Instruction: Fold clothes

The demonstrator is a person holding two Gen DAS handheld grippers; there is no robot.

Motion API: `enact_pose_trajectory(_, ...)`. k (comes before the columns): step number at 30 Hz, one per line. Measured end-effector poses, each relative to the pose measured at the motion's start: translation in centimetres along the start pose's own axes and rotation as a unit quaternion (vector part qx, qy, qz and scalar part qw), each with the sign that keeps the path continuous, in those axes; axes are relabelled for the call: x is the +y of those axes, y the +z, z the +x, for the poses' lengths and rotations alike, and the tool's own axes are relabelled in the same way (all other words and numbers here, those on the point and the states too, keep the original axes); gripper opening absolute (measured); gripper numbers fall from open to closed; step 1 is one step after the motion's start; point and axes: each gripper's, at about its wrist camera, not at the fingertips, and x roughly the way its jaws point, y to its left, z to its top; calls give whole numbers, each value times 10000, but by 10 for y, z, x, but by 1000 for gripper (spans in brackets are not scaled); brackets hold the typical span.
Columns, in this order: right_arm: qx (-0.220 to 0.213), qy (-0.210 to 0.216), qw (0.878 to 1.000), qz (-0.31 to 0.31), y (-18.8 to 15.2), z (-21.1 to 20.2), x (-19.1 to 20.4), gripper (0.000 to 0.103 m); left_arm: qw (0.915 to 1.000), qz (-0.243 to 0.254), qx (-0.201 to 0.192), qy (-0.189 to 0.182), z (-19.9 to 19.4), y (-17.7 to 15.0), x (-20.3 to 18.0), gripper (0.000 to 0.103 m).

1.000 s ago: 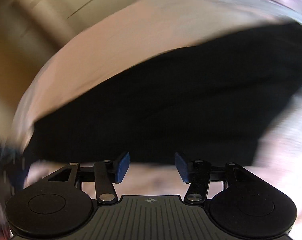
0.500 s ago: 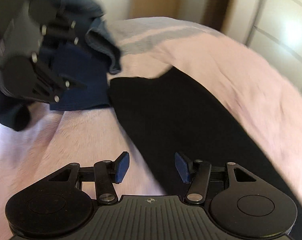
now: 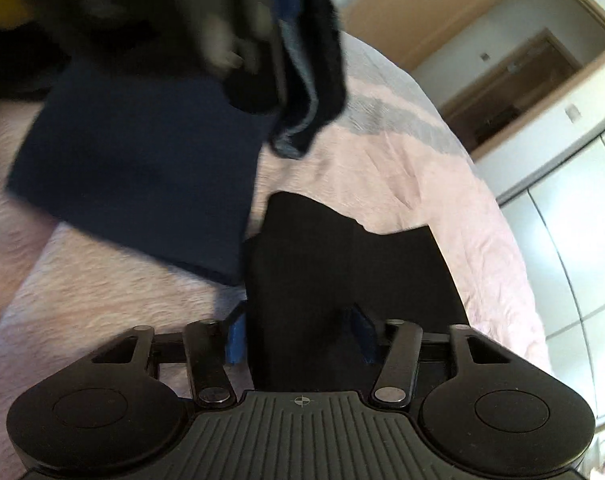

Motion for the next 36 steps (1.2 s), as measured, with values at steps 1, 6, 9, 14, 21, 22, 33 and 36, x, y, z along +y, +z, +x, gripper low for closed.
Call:
enact_pose_trajectory(1,-45,67,9999,98,-1,-2,-5,12,10000,-26,-15,10,-2,1,0,41)
enact_pose_trajectory(6,-543,225,9871,1491,-13,-40,-71,5,10000,-37,-36,-18,-8,12,-8,41)
enact_pose_trajectory(9,-846,-22,9509,2978,-57,-87,-132,5,9996,126,-125,-197,-13,28,-28,41)
enact_pose_trajectory(14,-1274,-755,8212,5510,-167,-179,-229,5,9936,675,-458,-781,-26,69,-94,41)
enact_pose_trajectory(21,-301,-1553,5747,8029,-410,-212,-231,5,9668,1649,-926,-1716,-40,124,-215,44)
enact_pose_trajectory(22,-20,-1465,5481,8235,-437,-204,-224,5,9619,1798,-962,-1823,-40,130,-231,45)
enact_pose_trajectory(33,-35,-903,5029,8596,-494,-198,-208,5,9321,2611,-840,-2366,-24,171,-334,45)
enact_pose_trajectory(36,157,-927,5102,8549,-496,-194,-210,5,9268,2791,-763,-2394,-14,170,-346,45)
